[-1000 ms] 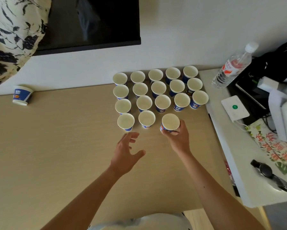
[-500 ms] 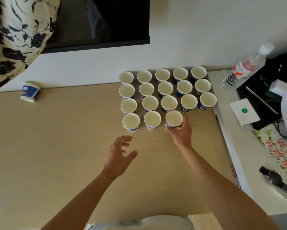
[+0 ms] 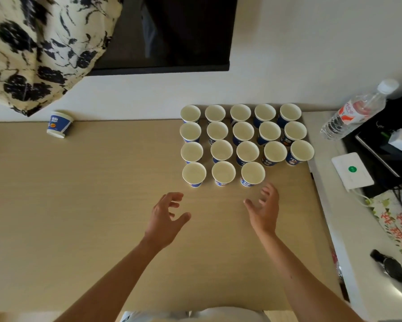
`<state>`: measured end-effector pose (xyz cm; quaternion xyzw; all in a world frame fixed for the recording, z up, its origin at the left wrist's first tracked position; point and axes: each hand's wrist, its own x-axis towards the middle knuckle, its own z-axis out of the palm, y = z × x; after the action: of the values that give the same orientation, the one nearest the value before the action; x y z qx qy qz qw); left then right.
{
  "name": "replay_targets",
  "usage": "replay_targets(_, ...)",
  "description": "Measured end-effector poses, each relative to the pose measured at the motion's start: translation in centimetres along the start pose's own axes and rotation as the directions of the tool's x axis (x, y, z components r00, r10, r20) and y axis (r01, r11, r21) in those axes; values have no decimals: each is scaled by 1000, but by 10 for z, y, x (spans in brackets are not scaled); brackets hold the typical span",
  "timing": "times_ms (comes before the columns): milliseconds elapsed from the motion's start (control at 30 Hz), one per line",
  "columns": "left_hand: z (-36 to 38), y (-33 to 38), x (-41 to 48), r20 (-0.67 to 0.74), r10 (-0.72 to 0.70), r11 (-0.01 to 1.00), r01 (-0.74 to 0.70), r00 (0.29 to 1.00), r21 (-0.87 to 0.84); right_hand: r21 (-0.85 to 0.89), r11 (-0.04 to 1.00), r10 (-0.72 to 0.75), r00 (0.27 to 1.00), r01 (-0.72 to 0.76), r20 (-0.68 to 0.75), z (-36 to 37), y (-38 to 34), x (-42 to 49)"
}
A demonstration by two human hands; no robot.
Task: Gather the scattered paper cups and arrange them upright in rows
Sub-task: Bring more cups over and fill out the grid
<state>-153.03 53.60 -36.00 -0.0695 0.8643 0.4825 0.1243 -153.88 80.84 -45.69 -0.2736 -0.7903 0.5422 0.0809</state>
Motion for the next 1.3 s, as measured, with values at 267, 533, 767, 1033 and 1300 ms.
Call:
replay_targets(267, -49, -22, -6, -114, -82, 996, 80, 990, -26, -48, 993, -98, 988, 105, 119, 22, 3, -100)
replay_targets(533, -140, -73, -16, -247, -135, 990, 125, 959, -58, 48, 957, -273, 827, 288, 492, 143, -109, -136)
replay_targets(767, -238, -135, -26, -348, -187, 980, 151, 918, -129, -1, 939, -259, 704, 345, 661, 274, -195, -168)
replay_targets(1033, -381, -230, -15, -472, -252, 965, 185, 845, -183, -50, 906, -219, 565, 421, 796, 428, -260, -233)
replay_targets(1300, -544, -316, 41, -592, -236, 953, 304, 770, 15, -94, 891, -139, 464, 444, 875, 550, -287, -279)
